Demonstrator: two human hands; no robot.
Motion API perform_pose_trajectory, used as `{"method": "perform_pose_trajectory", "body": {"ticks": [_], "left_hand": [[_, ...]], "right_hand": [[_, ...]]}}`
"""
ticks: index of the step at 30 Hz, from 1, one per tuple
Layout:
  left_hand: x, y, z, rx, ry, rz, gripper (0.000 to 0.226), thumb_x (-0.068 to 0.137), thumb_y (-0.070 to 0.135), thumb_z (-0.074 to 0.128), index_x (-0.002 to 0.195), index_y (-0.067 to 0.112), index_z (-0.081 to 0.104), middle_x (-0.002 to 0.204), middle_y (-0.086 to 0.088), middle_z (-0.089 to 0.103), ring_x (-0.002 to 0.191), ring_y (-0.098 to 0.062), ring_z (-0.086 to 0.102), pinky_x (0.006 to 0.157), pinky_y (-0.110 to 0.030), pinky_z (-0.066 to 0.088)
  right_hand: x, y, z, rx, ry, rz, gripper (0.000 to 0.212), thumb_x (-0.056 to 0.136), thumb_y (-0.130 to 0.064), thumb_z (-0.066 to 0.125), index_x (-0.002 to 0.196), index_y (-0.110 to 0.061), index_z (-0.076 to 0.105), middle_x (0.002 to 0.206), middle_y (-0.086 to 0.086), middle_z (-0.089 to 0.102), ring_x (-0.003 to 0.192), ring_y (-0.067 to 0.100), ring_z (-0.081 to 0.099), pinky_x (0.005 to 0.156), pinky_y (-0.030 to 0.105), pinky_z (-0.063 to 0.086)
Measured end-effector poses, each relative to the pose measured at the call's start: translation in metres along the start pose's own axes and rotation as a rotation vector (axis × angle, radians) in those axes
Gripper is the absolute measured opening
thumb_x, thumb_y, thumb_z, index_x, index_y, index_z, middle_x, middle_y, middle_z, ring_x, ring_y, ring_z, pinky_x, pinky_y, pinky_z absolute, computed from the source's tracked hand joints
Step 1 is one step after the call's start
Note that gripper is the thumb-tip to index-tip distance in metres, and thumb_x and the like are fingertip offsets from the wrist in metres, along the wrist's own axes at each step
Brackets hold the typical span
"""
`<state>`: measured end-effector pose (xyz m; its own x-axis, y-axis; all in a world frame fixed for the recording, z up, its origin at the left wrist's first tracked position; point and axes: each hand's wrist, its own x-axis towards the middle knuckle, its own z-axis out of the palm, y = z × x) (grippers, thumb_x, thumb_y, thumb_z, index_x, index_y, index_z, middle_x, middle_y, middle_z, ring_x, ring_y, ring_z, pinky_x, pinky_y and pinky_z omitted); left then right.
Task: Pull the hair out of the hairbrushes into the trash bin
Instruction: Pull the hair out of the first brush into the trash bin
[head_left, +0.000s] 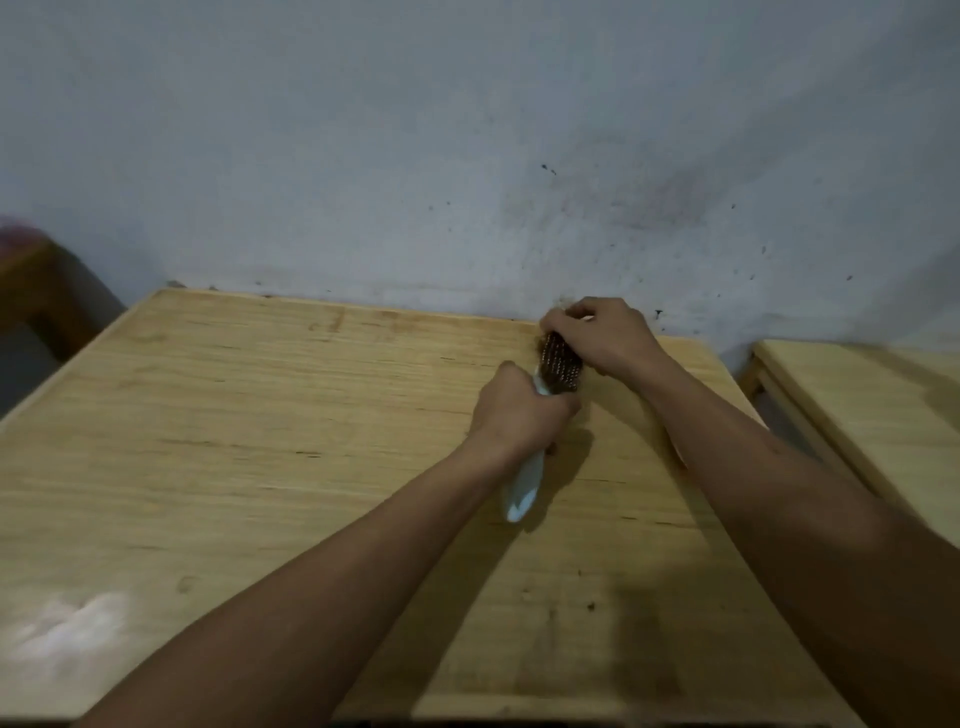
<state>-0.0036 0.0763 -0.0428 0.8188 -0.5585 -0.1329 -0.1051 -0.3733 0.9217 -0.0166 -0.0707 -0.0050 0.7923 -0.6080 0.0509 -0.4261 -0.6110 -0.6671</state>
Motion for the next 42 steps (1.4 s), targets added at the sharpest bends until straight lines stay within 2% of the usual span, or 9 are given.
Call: {"method": "perform_pose_trajectory", "body": {"ticks": [4,10,15,20,22,27,31,37,42], "left_hand": [[-0.048,-0.012,-0.054,-0.122,0.04,-0.06,0.035,0.086,0.032,0.069,0.11,0.012,0.053,0.094,-0.012,0.072,0.058,-0.022,0.065,0.052,-0.032,0.052],[-0.134,-0.05,-0.137,-0.125,0.139,-0.05,0.046,0.083,0.058,0.07,0.101,0.016,0.06,0.076,-0.005,0.066,0.05,-0.015,0.055,0.051,-0.031,0.046],[-0.185,-0.092,-0.188,-0.092,0.269,-0.056,0.038,0.094,0.051,0.061,0.092,0.013,0.06,0.073,-0.009,0.064,0.051,-0.018,0.059,0.05,-0.032,0.047],[-0.22,-0.126,-0.223,-0.099,0.4,-0.106,0.039,0.093,0.052,0.06,0.09,0.013,0.061,0.071,-0.01,0.067,0.051,-0.02,0.062,0.054,-0.038,0.051],[-0.232,-0.138,-0.234,-0.115,0.448,-0.134,0.039,0.091,0.054,0.06,0.092,0.014,0.062,0.069,-0.008,0.068,0.05,-0.02,0.063,0.057,-0.041,0.053],[-0.258,-0.162,-0.251,-0.185,0.535,-0.215,0.032,0.095,0.051,0.057,0.101,0.02,0.06,0.069,-0.004,0.066,0.053,-0.015,0.062,0.055,-0.036,0.052],[-0.28,-0.171,-0.256,-0.247,0.599,-0.242,0.032,0.099,0.047,0.054,0.109,0.018,0.059,0.073,-0.003,0.062,0.054,-0.013,0.061,0.051,-0.028,0.049],[-0.322,-0.191,-0.257,-0.339,0.776,-0.337,0.039,0.096,0.054,0.053,0.1,0.015,0.056,0.069,-0.001,0.056,0.05,-0.015,0.053,0.053,-0.033,0.042],[-0.36,-0.202,-0.258,-0.369,0.908,-0.414,0.037,0.098,0.052,0.052,0.099,0.015,0.057,0.068,-0.001,0.055,0.049,-0.016,0.051,0.05,-0.03,0.039]], "right_hand": [[-0.037,-0.042,0.02,0.119,-0.087,-0.057,0.035,0.086,-0.051,0.07,0.101,-0.02,0.076,0.085,0.001,0.07,0.057,0.015,0.055,0.05,0.028,0.043],[-0.094,-0.113,0.07,0.175,-0.293,-0.171,0.035,0.08,-0.055,0.075,0.096,-0.024,0.075,0.078,-0.001,0.073,0.054,0.015,0.057,0.052,0.031,0.045],[-0.142,-0.165,0.12,0.158,-0.444,-0.285,0.04,0.081,-0.059,0.073,0.1,-0.025,0.072,0.093,0.002,0.077,0.06,0.016,0.06,0.054,0.032,0.048],[-0.177,-0.204,0.166,0.146,-0.513,-0.379,0.038,0.084,-0.059,0.071,0.101,-0.026,0.072,0.096,-0.001,0.075,0.06,0.013,0.062,0.049,0.027,0.045],[-0.187,-0.215,0.184,0.165,-0.556,-0.399,0.038,0.083,-0.059,0.072,0.1,-0.025,0.072,0.094,-0.001,0.075,0.059,0.013,0.061,0.048,0.028,0.045],[-0.209,-0.238,0.218,0.204,-0.655,-0.456,0.04,0.081,-0.062,0.07,0.104,-0.029,0.071,0.098,-0.005,0.076,0.063,0.014,0.066,0.053,0.03,0.049],[-0.224,-0.249,0.235,0.262,-0.723,-0.508,0.03,0.087,-0.056,0.068,0.103,-0.031,0.073,0.098,-0.006,0.076,0.06,0.012,0.066,0.053,0.029,0.05],[-0.254,-0.262,0.272,0.264,-0.877,-0.637,0.026,0.093,-0.043,0.068,0.113,-0.029,0.077,0.097,0.002,0.078,0.061,0.012,0.068,0.052,0.025,0.052],[-0.283,-0.276,0.3,0.296,-0.982,-0.704,0.022,0.09,-0.039,0.075,0.107,-0.027,0.083,0.09,0.0,0.08,0.072,0.013,0.067,0.058,0.027,0.052]]}}
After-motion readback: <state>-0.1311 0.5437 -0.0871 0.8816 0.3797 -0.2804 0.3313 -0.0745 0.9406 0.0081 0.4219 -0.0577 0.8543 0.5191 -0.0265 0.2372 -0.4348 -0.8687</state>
